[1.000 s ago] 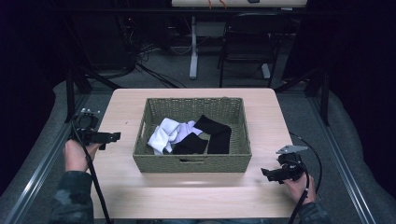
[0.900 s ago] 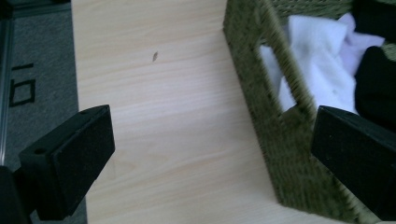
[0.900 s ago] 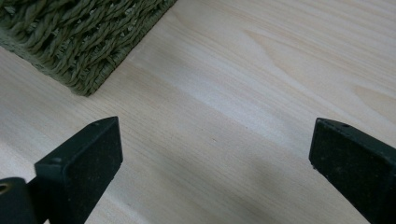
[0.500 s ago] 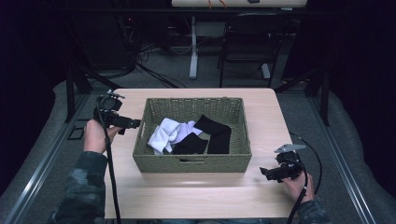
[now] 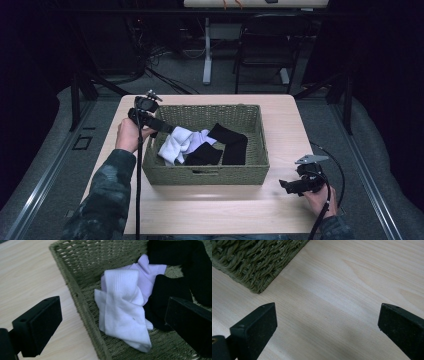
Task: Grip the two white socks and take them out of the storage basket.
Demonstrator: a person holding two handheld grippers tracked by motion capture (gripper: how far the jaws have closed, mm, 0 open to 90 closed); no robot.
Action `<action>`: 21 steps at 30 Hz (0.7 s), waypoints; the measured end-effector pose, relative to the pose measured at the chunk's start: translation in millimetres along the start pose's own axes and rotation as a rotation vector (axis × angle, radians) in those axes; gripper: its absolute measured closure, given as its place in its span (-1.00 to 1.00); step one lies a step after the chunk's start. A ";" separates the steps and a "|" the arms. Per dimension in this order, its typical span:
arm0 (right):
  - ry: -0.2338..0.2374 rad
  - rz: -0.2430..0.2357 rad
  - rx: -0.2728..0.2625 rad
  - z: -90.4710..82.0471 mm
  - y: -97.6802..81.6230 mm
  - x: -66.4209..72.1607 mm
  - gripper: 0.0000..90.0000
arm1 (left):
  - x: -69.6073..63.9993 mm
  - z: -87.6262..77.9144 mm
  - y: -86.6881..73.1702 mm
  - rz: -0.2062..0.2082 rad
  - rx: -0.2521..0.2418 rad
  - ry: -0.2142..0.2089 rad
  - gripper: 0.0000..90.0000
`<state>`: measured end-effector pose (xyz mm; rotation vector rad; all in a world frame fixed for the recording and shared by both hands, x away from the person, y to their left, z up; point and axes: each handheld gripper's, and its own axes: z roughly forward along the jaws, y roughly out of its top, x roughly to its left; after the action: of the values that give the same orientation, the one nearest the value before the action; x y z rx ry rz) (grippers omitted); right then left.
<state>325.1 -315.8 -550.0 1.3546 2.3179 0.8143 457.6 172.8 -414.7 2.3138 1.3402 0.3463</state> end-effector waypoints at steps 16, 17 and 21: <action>0.007 -0.005 -0.008 0.3 0.9 0.7 -0.95 | -18.6 56.0 17.4 0.030 0.196 -0.002 -0.16; 0.010 -0.007 -0.005 0.3 0.9 0.5 -0.95 | -18.6 59.0 17.9 0.025 0.206 0.000 -0.15; 0.009 -0.012 -0.004 0.4 1.0 1.0 -0.95 | -17.0 70.9 19.2 0.013 0.243 0.011 0.02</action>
<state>325.5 -314.4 -549.7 1.3368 2.3273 0.8224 493.8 132.2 -467.0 2.5207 1.4428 0.2099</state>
